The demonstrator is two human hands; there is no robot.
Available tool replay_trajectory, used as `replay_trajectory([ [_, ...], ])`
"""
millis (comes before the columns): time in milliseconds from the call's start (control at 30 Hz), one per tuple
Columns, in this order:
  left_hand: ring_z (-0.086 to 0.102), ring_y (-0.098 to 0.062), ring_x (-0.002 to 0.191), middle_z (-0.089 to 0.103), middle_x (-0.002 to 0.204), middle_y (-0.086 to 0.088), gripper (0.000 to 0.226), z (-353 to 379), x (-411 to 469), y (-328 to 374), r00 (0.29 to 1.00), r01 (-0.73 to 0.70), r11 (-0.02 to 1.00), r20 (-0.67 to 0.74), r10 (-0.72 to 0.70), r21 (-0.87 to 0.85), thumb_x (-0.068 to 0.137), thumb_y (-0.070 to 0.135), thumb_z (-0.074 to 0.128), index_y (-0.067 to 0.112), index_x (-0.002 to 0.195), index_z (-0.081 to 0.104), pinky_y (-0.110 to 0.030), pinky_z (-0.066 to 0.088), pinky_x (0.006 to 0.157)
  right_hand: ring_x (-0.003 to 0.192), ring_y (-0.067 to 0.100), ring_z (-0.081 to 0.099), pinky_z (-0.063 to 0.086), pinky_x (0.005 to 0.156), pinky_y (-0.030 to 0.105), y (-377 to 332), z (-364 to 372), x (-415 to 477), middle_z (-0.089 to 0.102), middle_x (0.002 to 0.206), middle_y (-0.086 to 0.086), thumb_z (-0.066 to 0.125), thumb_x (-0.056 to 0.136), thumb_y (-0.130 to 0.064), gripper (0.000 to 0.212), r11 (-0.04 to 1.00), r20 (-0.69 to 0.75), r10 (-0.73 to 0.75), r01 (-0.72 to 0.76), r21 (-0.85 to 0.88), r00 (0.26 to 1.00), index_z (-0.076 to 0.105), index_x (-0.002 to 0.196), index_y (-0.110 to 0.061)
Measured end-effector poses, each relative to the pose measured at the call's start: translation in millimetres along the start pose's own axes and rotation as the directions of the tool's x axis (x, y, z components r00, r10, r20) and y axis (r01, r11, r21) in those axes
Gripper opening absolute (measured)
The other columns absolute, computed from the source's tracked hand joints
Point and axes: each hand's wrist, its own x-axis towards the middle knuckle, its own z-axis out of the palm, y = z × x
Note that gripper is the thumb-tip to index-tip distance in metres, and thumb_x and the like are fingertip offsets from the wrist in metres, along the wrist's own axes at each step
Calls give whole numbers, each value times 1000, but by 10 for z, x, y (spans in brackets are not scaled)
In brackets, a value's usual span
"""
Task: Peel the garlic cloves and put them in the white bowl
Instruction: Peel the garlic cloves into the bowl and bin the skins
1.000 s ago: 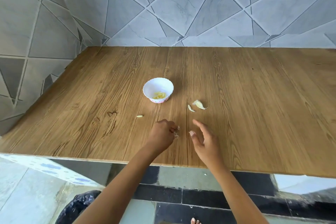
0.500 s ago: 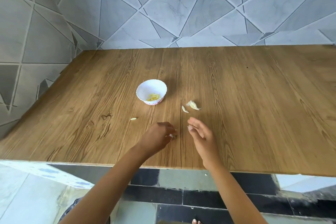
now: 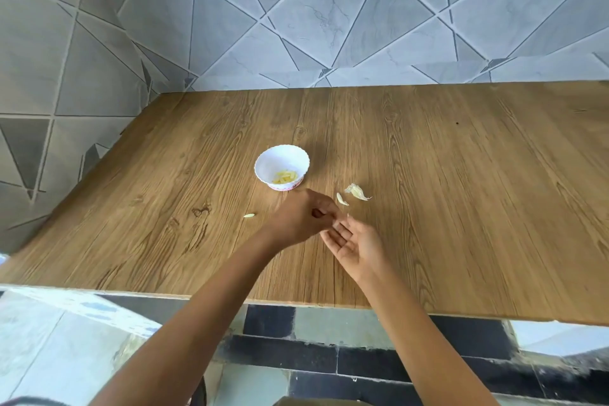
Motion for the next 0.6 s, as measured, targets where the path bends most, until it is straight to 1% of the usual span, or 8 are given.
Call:
replay_trajectory([
  [67,64,-4,69,73,79,1,20,60,-1,84,996,-73,993,58,67,97,80,-3,60,6,89,75,-19,50,66,92,25,60,52,84,37,1,41,1,59,93,17,40,98,-4,18,997,-5,44,-43,68,999,56,101,3],
  [133,67,-12,75,75,85,-3,24,130,4,92,996,-82,983,46,75,163,80,-2,60,9,94,76,-24,51,70,86,24,61,54,79,35,6,51,5,59,91,16,40,95,-1,17,992,-21,70,-68,110,997,56,99,1],
  [200,68,-16,76,74,85,-4,22,177,13,81,998,-48,976,-16,52,213,80,1,61,11,93,76,-30,52,71,78,21,61,55,67,29,6,67,-21,61,83,13,39,93,1,19,991,-27,71,-68,111,997,59,89,2],
  [333,65,-13,73,72,78,2,13,232,-14,111,994,-12,970,-103,38,242,77,6,66,15,85,72,-33,53,67,67,20,61,56,52,26,-17,92,-90,63,66,14,40,95,1,25,987,-33,68,-62,151,997,59,78,2],
  [400,63,-12,71,69,76,3,11,234,-31,116,991,-9,972,-125,40,236,76,6,66,15,81,69,-33,53,66,65,20,64,58,56,27,-12,87,-87,66,65,14,40,96,-3,26,985,-29,69,-64,162,997,59,80,2],
  [500,67,-10,73,72,79,2,22,204,-57,48,995,-19,996,-92,27,91,75,-3,61,12,84,73,-30,56,72,82,22,63,54,81,33,17,72,-68,65,82,15,42,94,-1,20,992,-19,55,-52,118,998,60,89,3],
  [567,68,-11,79,74,85,-1,29,169,-101,9,998,-20,997,-54,24,74,75,-7,57,9,91,74,-26,55,77,83,22,59,48,91,33,46,84,-71,62,80,14,42,91,2,20,995,-22,42,-40,87,999,61,85,4],
  [600,68,-12,79,74,86,-1,30,167,-126,0,998,-23,996,-57,28,90,75,-7,57,9,93,74,-26,55,77,78,21,59,47,91,33,59,95,-78,63,76,14,42,91,2,21,996,-24,43,-41,81,999,61,83,4],
])
